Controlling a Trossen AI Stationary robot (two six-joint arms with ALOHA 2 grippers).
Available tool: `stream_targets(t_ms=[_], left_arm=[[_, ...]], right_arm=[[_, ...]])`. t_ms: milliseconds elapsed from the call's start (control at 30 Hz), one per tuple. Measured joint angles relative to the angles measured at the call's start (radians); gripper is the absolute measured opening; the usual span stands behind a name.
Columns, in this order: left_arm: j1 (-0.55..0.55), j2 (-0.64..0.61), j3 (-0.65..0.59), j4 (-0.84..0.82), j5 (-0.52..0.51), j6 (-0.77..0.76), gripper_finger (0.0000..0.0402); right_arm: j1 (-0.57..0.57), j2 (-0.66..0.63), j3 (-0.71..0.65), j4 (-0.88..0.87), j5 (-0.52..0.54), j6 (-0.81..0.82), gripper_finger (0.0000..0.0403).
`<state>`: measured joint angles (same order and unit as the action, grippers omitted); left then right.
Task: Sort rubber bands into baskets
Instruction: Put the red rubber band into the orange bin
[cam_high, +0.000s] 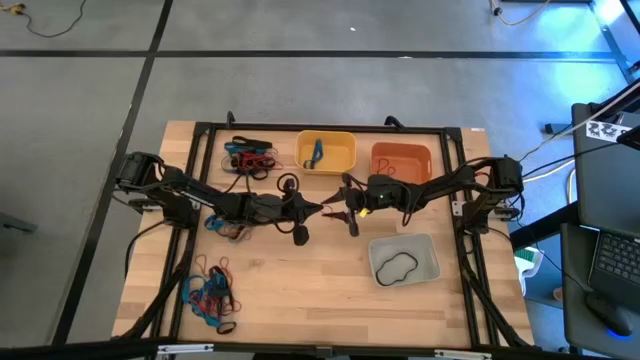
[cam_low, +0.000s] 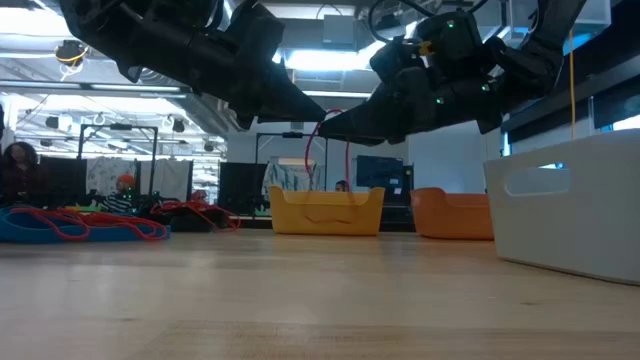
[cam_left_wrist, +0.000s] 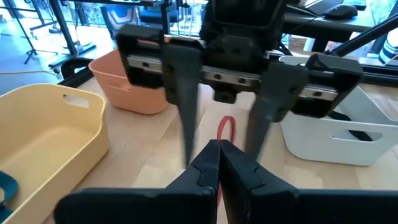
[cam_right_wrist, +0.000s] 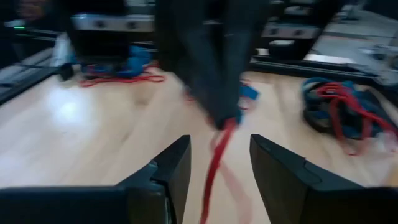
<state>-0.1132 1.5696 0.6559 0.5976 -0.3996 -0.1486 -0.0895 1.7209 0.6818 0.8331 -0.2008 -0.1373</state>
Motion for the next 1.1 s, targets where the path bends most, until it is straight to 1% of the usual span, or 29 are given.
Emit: stream_targets(t_ms=[267, 500, 567, 667, 833, 867, 900, 967, 1033, 1100], left_arm=[[-0.005, 0.0, 0.0, 0.052, 0.0, 0.04, 0.0003], [-0.004, 0.0, 0.0, 0.116, 0.0, 0.058, 0.0003], [-0.004, 0.0, 0.0, 0.135, 0.0, 0.068, 0.0003], [-0.004, 0.0, 0.0, 0.14, 0.0, 0.071, 0.0003], [-0.004, 0.0, 0.0, 0.14, 0.0, 0.065, 0.0003], [-0.004, 0.0, 0.0, 0.14, 0.0, 0.062, 0.0003], [-0.004, 0.0, 0.0, 0.14, 0.0, 0.061, 0.0003], [-0.001, 0.0, 0.0, 0.139, 0.0, 0.057, 0.0006], [0.0, 0.0, 0.0, 0.133, 0.0, 0.048, 0.002], [0.0, 0.0, 0.0, 0.112, 0.0, 0.042, 0.0045]], right_arm=[[0.014, 0.0, 0.025, -0.004, 0.024, 0.001, 0.0162], [0.014, 0.0, 0.028, -0.005, 0.004, 0.002, 0.0162], [0.014, 0.0, 0.028, -0.006, 0.0, 0.002, 0.0157], [0.014, 0.0, 0.028, -0.006, -0.001, 0.002, 0.0124], [0.013, 0.0, 0.028, -0.007, -0.002, -0.004, 0.002], [0.013, 0.0, 0.028, -0.01, -0.002, -0.011, 0.0011], [0.013, 0.0, 0.028, -0.014, -0.002, -0.019, 0.001], [0.013, 0.0, 0.028, -0.015, -0.002, -0.022, 0.0018], [0.013, 0.0, 0.028, -0.015, -0.002, -0.024, 0.0017], [0.011, 0.0, 0.028, -0.015, -0.002, -0.024, 0.0007]])
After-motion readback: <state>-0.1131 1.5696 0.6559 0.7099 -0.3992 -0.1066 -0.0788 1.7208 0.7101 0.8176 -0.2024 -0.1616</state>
